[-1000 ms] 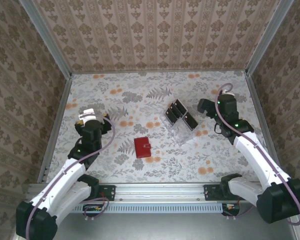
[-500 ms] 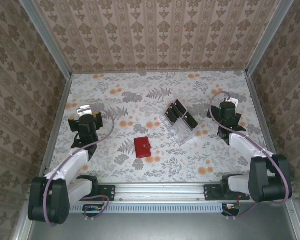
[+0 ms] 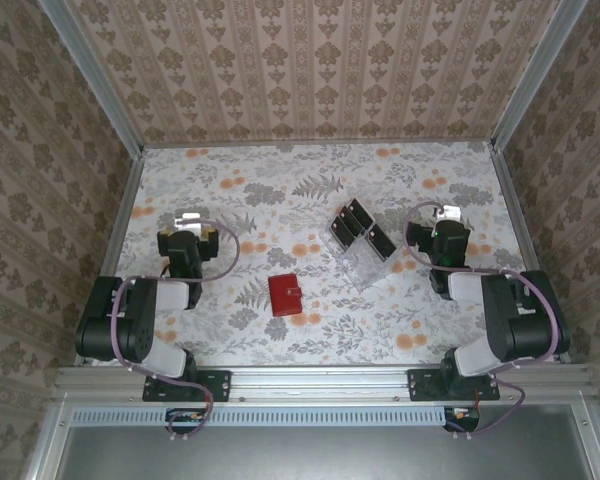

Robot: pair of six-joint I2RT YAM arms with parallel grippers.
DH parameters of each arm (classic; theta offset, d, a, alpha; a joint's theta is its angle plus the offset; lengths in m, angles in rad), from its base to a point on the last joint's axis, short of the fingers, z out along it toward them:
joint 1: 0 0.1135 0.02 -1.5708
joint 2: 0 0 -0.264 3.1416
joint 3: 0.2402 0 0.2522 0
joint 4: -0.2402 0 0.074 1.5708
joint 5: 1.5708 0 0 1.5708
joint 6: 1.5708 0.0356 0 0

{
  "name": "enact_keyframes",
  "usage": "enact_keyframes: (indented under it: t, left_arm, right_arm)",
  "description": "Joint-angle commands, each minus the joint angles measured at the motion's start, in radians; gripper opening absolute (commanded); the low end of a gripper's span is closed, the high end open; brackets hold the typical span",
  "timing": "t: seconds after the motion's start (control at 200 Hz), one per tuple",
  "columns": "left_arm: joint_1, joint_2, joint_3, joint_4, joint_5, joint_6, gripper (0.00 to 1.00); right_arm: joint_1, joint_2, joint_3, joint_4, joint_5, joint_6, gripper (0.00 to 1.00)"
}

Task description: Put the credit cards into the card holder

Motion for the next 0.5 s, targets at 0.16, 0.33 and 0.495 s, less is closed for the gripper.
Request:
enact_keyframes:
  t: [0.16, 0.33, 0.495]
  left_arm:
    - [0.085, 0.048, 0.05, 0.007, 0.188, -0.049, 1.0]
    - [0.089, 0.054, 0.05, 0.022, 0.19, -0.047, 1.0]
    - [0.09, 0.054, 0.051, 0.018, 0.19, -0.048, 1.0]
  right_arm:
    - [-0.007, 0.025, -0.005, 0.126, -0.098, -0.043, 1.0]
    - [0.011, 0.02, -0.012, 0.137, -0.066, -0.056, 1.0]
    - [0.016, 0.021, -0.01, 0.137, -0.062, -0.06, 1.0]
